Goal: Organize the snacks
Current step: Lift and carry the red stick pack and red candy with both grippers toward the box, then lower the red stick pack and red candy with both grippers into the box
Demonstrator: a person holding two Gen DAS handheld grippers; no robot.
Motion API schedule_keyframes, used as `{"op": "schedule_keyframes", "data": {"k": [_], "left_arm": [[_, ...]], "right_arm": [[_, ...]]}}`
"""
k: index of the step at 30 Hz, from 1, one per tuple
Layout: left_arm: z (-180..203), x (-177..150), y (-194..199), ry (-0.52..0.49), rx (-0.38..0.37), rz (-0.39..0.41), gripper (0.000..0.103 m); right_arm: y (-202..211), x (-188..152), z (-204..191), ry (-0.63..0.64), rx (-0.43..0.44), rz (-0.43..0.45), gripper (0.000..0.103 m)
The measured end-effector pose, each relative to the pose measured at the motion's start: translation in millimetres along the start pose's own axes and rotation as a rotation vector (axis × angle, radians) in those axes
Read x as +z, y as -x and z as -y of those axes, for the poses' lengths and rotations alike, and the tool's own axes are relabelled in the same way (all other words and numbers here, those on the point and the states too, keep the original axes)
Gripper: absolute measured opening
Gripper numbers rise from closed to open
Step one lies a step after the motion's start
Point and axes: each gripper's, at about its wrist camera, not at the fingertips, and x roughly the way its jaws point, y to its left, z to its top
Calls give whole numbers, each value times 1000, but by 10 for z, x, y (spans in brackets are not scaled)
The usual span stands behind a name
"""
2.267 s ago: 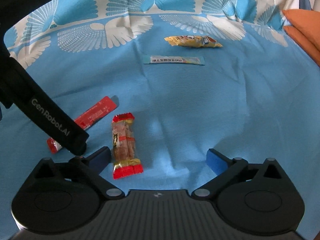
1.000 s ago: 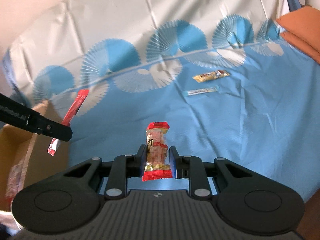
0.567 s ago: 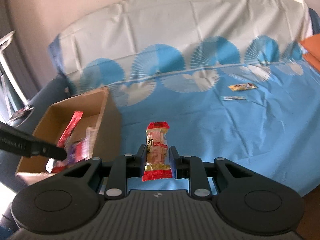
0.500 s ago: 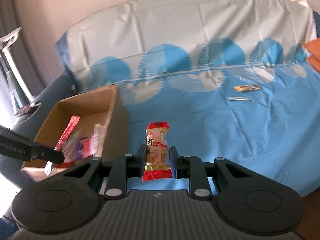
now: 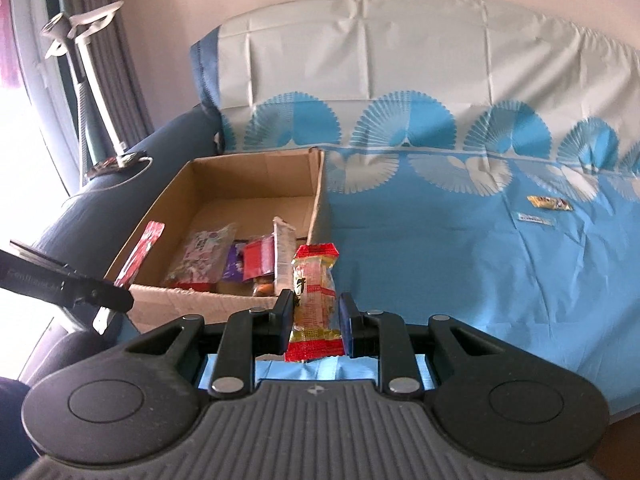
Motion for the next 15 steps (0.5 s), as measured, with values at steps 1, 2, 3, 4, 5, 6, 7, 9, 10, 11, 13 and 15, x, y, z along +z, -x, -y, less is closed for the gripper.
{"op": "schedule_keyframes", "data": {"k": [1, 2, 3, 4, 5, 6, 7, 9, 10, 11, 13, 15], "left_arm": [[-16, -9, 11, 4, -2, 4, 22], [-23, -19, 17, 7, -5, 8, 22], [-39, -24, 26, 11, -8, 13, 22], [-50, -29, 32, 13, -9, 17, 22], [-49, -34, 28, 17, -10, 20, 22], [-70, -43, 38, 21, -12, 23, 22], [-90, -53, 49, 24, -14, 27, 22], [-123, -72, 69, 30, -13, 34, 22], [-140, -83, 79, 33, -12, 38, 22], [-153, -90, 89, 36, -11, 41, 22], [-179, -107, 106, 39, -9, 45, 22], [-199, -115, 116, 42, -6, 49, 22]], "right_arm": [[11, -2, -30, 8, -4, -1, 26], [17, 2, -52, 14, -7, -1, 26], [17, 5, -69, 19, -9, -2, 26], [15, 11, -88, 24, -12, -2, 26], [18, 16, -109, 29, -15, -2, 26], [23, 15, -127, 34, -17, -1, 26], [27, 18, -149, 40, -18, -1, 26], [29, 18, -190, 50, -17, -1, 26], [29, 18, -211, 56, -16, -2, 26], [31, 20, -218, 60, -15, -2, 26], [31, 14, -249, 68, -13, -3, 26], [29, 15, -283, 75, -12, -3, 26]]}}
